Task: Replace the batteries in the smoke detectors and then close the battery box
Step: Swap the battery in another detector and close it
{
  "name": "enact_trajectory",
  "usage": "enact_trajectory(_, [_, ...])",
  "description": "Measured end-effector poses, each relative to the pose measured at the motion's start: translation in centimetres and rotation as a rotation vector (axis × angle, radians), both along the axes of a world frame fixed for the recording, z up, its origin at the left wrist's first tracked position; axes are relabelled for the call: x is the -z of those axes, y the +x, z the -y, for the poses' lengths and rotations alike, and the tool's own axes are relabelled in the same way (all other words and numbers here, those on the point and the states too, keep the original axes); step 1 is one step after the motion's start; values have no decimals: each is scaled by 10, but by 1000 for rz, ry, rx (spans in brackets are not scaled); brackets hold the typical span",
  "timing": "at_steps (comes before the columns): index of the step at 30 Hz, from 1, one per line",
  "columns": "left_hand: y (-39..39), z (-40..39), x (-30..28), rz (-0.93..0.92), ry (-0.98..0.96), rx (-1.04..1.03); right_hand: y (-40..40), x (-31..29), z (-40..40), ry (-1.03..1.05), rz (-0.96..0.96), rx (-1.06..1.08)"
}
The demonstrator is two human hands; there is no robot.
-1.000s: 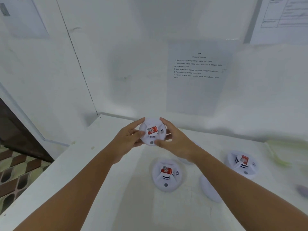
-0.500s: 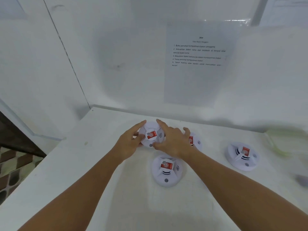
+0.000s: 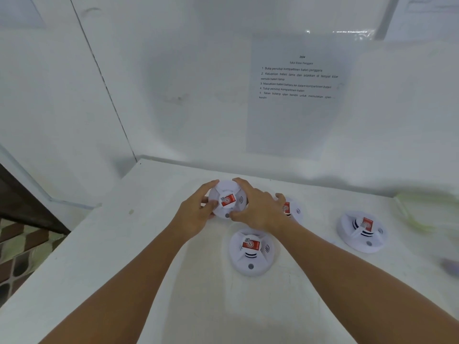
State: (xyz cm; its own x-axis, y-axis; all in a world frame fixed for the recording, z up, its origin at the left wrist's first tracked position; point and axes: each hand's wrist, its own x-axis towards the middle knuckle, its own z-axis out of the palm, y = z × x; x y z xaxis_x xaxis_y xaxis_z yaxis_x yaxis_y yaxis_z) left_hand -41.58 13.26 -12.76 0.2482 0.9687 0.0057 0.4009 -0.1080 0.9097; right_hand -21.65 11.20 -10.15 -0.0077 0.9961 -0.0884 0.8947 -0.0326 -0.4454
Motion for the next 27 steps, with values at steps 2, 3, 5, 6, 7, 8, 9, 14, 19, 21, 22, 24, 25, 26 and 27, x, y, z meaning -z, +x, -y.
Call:
enact_trajectory(2, [0, 1, 0, -4, 6, -4, -1, 0, 0, 0, -3, 1])
enact_trajectory(3, [0, 0, 1, -6, 9, -4, -1, 0, 0, -1, -2, 3])
enact_trajectory(5, [-1, 0, 1, -9, 8, -2, -1, 1, 0, 0, -1, 7])
enact_trajectory(6, [-1, -1, 1, -6, 4, 0, -1, 1, 0, 0, -4, 8])
enact_trajectory(7, [-1, -1, 1, -2, 1, 0, -1, 2, 0, -1, -8, 9])
enact_trajectory(8, [-1, -1, 1, 2, -2, -2, -1, 2, 0, -2, -10, 12])
enact_trajectory(9, [-1, -1, 1, 4, -4, -6, -1, 2, 0, -4, -11, 13])
enact_trajectory(14, [-1, -2, 2, -4, -9, -7, -1, 3, -1, -4, -11, 9])
enact_trajectory(19, [-2, -2, 0, 6, -15, 5, -1, 2, -1, -6, 6, 7])
enact_trajectory(21, [-2, -3, 0, 6, -16, 9, 0, 2, -1, -3, 11, 5])
enact_trajectory(22, [-2, -3, 1, 3, -15, 7, 0, 2, -1, -3, 10, 5])
enact_trajectory(24, [-3, -3, 2, 0, -13, 2, 0, 2, -1, -2, 9, 2])
enact_trajectory(25, [-3, -3, 2, 2, -12, 1, 0, 1, -1, -4, 9, -1])
enact_trajectory(26, [-3, -3, 2, 2, -10, 1, 0, 1, -1, -4, 9, -3])
enact_trajectory(27, [-3, -4, 3, -2, -8, 2, 0, 1, -1, -4, 9, -4])
